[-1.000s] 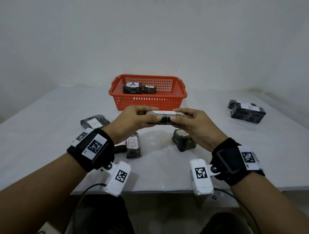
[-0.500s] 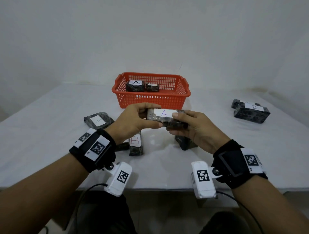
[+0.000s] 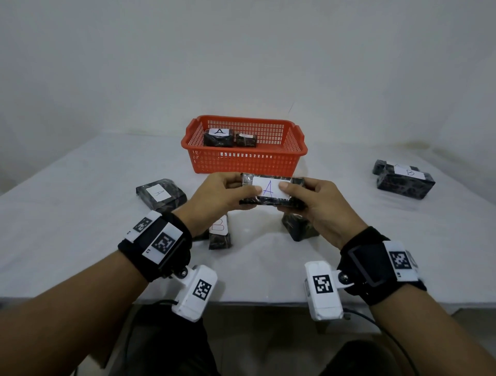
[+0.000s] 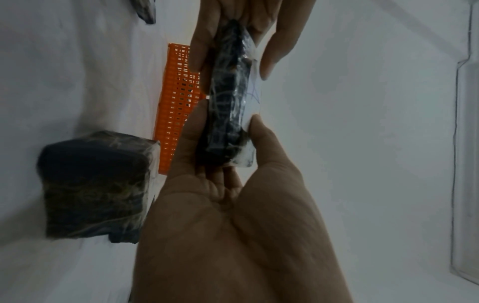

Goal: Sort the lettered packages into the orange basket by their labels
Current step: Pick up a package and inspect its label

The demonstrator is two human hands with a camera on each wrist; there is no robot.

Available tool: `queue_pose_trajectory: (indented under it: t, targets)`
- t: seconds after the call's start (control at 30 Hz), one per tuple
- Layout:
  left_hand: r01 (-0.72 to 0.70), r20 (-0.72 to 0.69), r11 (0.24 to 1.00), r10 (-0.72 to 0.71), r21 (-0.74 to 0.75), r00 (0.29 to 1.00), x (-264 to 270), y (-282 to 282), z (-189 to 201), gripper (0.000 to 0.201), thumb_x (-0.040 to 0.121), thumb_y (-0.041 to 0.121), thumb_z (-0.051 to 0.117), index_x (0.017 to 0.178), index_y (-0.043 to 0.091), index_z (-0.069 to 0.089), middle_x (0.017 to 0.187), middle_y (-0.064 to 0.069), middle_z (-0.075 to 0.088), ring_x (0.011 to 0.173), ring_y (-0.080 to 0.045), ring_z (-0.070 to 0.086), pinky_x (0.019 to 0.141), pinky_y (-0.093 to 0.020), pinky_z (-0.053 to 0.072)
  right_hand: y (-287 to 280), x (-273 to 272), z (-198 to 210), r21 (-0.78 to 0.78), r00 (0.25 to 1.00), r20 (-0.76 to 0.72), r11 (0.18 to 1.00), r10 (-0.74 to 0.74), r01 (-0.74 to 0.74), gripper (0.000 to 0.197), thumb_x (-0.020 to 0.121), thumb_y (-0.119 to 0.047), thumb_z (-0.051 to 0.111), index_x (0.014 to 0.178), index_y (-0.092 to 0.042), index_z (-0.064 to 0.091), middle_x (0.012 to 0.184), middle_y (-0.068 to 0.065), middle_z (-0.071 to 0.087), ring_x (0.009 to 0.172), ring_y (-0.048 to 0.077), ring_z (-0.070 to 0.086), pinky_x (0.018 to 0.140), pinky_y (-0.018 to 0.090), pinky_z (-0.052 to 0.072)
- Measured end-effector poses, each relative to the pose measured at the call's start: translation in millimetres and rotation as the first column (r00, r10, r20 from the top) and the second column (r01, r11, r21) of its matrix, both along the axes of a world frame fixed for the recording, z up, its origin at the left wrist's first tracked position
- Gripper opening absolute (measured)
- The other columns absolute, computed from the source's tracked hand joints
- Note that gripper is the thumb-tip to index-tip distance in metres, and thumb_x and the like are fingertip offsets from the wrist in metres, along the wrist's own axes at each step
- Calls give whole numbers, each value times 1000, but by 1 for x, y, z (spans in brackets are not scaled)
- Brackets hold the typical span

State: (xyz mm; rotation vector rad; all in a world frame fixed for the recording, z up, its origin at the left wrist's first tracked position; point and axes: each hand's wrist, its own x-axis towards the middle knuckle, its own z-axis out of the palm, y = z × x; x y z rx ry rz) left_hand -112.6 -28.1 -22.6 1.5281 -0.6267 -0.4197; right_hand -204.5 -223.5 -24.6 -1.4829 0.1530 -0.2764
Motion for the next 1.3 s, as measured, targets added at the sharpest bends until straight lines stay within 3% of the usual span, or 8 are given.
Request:
queue_pose_trajectory:
  t: [0.17, 0.33, 0.63, 0.83, 0.97, 1.03, 1.17, 1.3]
  targets:
    - [-45, 52, 999, 46, -13, 998, -5, 1, -1, 27, 95, 5, 71, 122, 1, 71, 113, -10, 79, 105, -27, 76, 87, -30, 63, 3, 0, -1, -58, 1000, 10, 998, 9, -9, 37, 87, -10, 81, 122, -4, 71, 114, 10, 79, 105, 28, 77, 93, 37, 62]
    - [19, 5, 999, -19, -39, 1000, -3, 2, -2, 28, 97, 7, 69, 124, 1, 70, 120, -12, 77, 112, -31, 74, 100, -44, 58, 5, -1, -3, -102, 998, 48, 994, -41, 46, 43, 80, -4, 86, 121, -6, 72, 109, 6, 81, 100, 23, 78, 86, 31, 63]
    - [26, -50, 998, -28, -52, 998, -1, 4, -7, 28, 97, 2, 66, 123, -4, 67, 121, -16, 75, 114, -34, 72, 101, -42, 59, -1, -2, -4, -6, 999, -1, 999, 43, -43, 29, 100, -1, 62, 128, 5, 65, 123, 18, 74, 114, 32, 73, 94, 37, 62]
    - [-17, 67, 999, 19, -35, 998, -5, -1, -7, 24, 96, 0, 67, 119, 2, 71, 114, -11, 79, 108, -29, 75, 98, -40, 59, -3, -4, 0, -92, 999, 33, 995, 34, -31, 28, 90, -10, 76, 118, -6, 73, 113, 10, 79, 107, 28, 76, 95, 35, 60]
    - [31, 38, 997, -28, -73, 999, -9, -4, -6, 22, 100, 8, 64, 119, 0, 71, 115, -12, 77, 106, -27, 75, 99, -42, 59, -2, -5, -2, -128, 998, 65, 991, -27, 35, 32, 88, -15, 80, 117, -6, 74, 109, 8, 81, 102, 27, 77, 87, 32, 61]
    - [-12, 30, 997, 14, -72, 999, -9, -4, -7, 19, 100, 8, 64, 114, -1, 73, 107, -12, 78, 99, -25, 76, 98, -45, 60, -2, -6, -4, -113, 999, 50, 994, 3, 3, 32, 87, -13, 80, 118, -6, 74, 111, 9, 80, 104, 27, 77, 91, 36, 60]
    - [-7, -27, 997, 4, -82, 1000, -7, -3, -12, 25, 101, 9, 63, 120, -6, 69, 120, -23, 73, 114, -38, 71, 99, -44, 60, -4, -9, -6, -101, 999, 25, 994, 43, -40, 37, 83, -1, 82, 118, -6, 73, 113, 11, 79, 109, 28, 75, 100, 41, 58]
    - [19, 10, 999, -19, -41, 1000, -9, -2, -10, 25, 96, 5, 69, 120, 1, 71, 116, -13, 78, 109, -29, 75, 98, -39, 59, -7, -12, -6, -178, 1000, 13, 984, 23, -20, 37, 82, -3, 83, 118, -7, 74, 112, 9, 80, 108, 26, 75, 101, 40, 57]
